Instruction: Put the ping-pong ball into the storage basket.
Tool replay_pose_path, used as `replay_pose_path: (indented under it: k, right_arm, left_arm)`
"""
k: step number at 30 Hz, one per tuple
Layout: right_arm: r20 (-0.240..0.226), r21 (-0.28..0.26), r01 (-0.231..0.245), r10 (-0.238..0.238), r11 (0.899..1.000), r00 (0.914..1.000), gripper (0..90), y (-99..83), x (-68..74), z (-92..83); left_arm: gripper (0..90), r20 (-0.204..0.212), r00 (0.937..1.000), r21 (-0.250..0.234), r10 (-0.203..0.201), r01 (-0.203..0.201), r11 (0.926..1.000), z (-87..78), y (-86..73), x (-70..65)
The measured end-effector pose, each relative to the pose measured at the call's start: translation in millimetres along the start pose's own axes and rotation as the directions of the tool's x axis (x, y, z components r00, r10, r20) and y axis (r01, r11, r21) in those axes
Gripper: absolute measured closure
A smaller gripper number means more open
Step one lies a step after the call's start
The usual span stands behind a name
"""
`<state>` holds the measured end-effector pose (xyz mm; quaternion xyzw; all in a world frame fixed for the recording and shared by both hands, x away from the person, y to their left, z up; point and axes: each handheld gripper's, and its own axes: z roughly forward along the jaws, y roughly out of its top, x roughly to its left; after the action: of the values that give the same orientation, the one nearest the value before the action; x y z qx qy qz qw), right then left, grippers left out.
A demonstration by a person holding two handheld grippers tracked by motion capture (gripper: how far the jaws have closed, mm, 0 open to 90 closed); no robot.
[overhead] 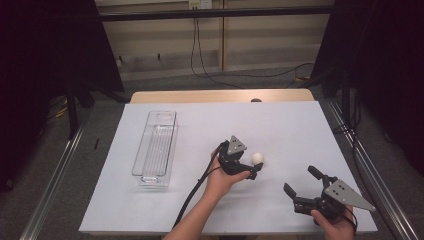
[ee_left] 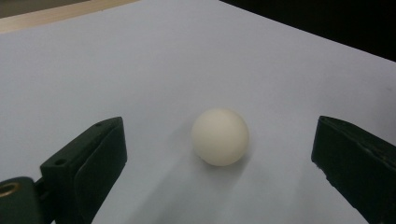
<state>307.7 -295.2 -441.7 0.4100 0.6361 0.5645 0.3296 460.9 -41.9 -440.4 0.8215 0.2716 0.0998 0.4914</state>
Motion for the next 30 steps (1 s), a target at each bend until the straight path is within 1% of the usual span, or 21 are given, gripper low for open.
replay_pose_path:
  k: [1,6,9,10,11,13,14,16,20,22,25,27,28,30]
  right_arm:
    - [0.0,0.0,0.0,0.0,1.0,1.0,1.9,0.0,-0.1,0.0]
    - [0.004,-0.002,-0.004,0.005,1.0,1.0,1.9,0.2,0.1,0.0]
    - [0.005,-0.002,-0.004,0.004,1.0,1.0,1.9,0.1,0.1,-0.1]
    - [0.005,-0.002,-0.004,0.004,1.0,1.0,1.9,0.1,0.1,-0.1]
    - [0.005,-0.003,-0.003,0.003,1.0,1.0,1.8,0.1,-0.1,-0.1]
    - [0.006,-0.004,-0.002,0.002,1.0,1.0,1.9,0.2,-0.2,-0.1]
    - [0.006,-0.003,-0.003,0.003,1.0,1.0,1.9,0.2,-0.2,-0.1]
    - [0.006,-0.004,-0.003,0.003,1.0,1.0,1.9,0.2,-0.2,-0.1]
    - [0.005,-0.003,-0.004,0.004,1.0,1.0,1.9,0.1,-0.3,-0.1]
    - [0.007,-0.003,-0.004,0.004,1.0,1.0,1.9,0.2,-0.3,-0.1]
    - [0.004,-0.005,-0.006,0.006,1.0,1.0,1.9,0.3,-0.2,-0.1]
    - [0.006,-0.002,-0.006,0.006,1.0,1.0,1.9,0.4,-0.5,-0.8]
    - [0.006,-0.003,-0.006,0.006,1.0,1.0,1.9,0.4,-0.8,-0.9]
    - [0.007,-0.002,-0.006,0.006,1.0,1.0,2.0,0.3,-1.0,-0.9]
  left_arm:
    - [3.5,0.003,1.0,-0.007,-0.004,0.004,1.0,1.2,0.2,-0.2]
    - [3.6,-0.001,1.0,-0.005,0.003,-0.003,1.0,3.6,2.4,0.0]
    - [3.8,-0.002,1.0,0.0,0.0,0.0,1.0,6.6,2.9,-0.7]
    - [3.8,-0.001,1.0,0.003,0.006,-0.006,1.0,7.8,3.0,-0.2]
    - [4.0,0.004,1.0,0.004,0.0,0.0,1.0,9.1,2.8,-0.2]
    - [4.4,-0.005,1.0,0.006,0.0,0.0,1.0,10.8,2.8,-0.1]
    - [5.0,0.0,1.0,0.01,0.009,-0.009,0.9999,11.6,2.6,0.4]
    - [5.9,-0.011,0.9999,0.022,0.013,-0.013,0.9997,13.2,2.1,0.2]
    - [10.3,-0.009,0.9999,0.019,0.009,-0.009,0.9998,16.4,0.4,1.1]
    - [13.2,-0.009,0.9997,0.02,0.023,-0.023,0.9995,17.2,0.6,1.9]
    - [16.4,-0.004,0.9996,0.03,0.026,-0.026,0.9992,19.1,0.3,2.3]
    - [18.0,0.006,0.9998,0.036,0.019,-0.019,0.9992,20.9,-0.7,2.2]
    - [18.5,0.0,0.9997,0.038,0.023,-0.023,0.999,21.8,-0.9,2.2]
    - [20.1,0.008,0.9995,0.042,0.032,-0.032,0.9986,23.5,-0.8,2.3]
